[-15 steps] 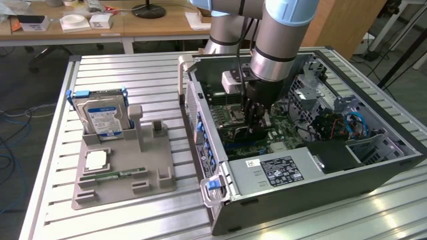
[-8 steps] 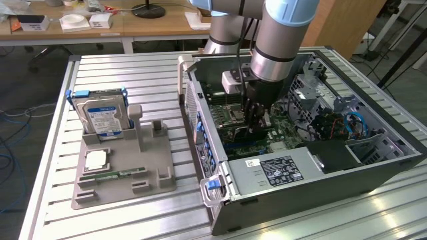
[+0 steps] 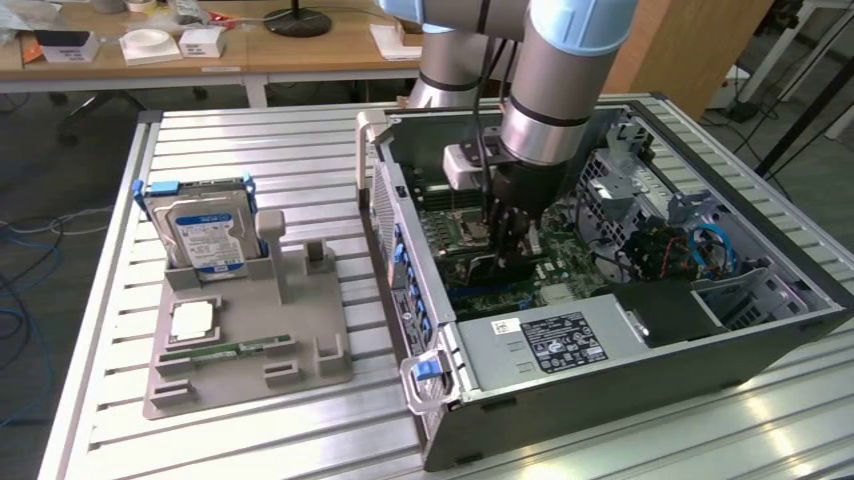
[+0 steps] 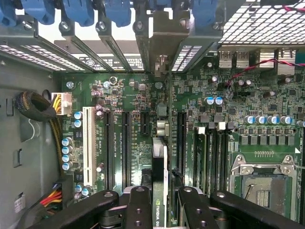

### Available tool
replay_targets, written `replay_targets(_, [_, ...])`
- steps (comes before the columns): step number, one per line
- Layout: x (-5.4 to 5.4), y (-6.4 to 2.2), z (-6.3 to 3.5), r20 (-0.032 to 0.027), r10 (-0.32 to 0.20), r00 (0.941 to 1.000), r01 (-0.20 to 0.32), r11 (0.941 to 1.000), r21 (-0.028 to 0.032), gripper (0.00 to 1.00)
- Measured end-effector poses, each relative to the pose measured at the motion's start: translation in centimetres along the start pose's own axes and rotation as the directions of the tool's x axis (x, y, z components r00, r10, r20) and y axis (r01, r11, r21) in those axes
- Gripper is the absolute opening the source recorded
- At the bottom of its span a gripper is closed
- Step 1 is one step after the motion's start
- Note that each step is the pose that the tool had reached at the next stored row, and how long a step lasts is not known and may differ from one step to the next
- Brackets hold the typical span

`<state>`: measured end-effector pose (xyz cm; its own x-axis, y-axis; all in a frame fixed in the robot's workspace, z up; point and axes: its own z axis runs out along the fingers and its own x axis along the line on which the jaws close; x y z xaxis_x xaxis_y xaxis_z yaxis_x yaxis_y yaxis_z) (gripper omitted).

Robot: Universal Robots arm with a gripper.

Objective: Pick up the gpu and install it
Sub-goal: 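Insert the gpu into the slot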

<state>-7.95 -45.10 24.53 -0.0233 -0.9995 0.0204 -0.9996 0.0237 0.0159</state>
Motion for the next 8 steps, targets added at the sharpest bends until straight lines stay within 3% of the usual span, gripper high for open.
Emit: replay_targets(8, [0.00, 0.15, 0.23, -0.0001, 0.000, 1.0000, 0.000, 1.0000, 0.0002, 0.26])
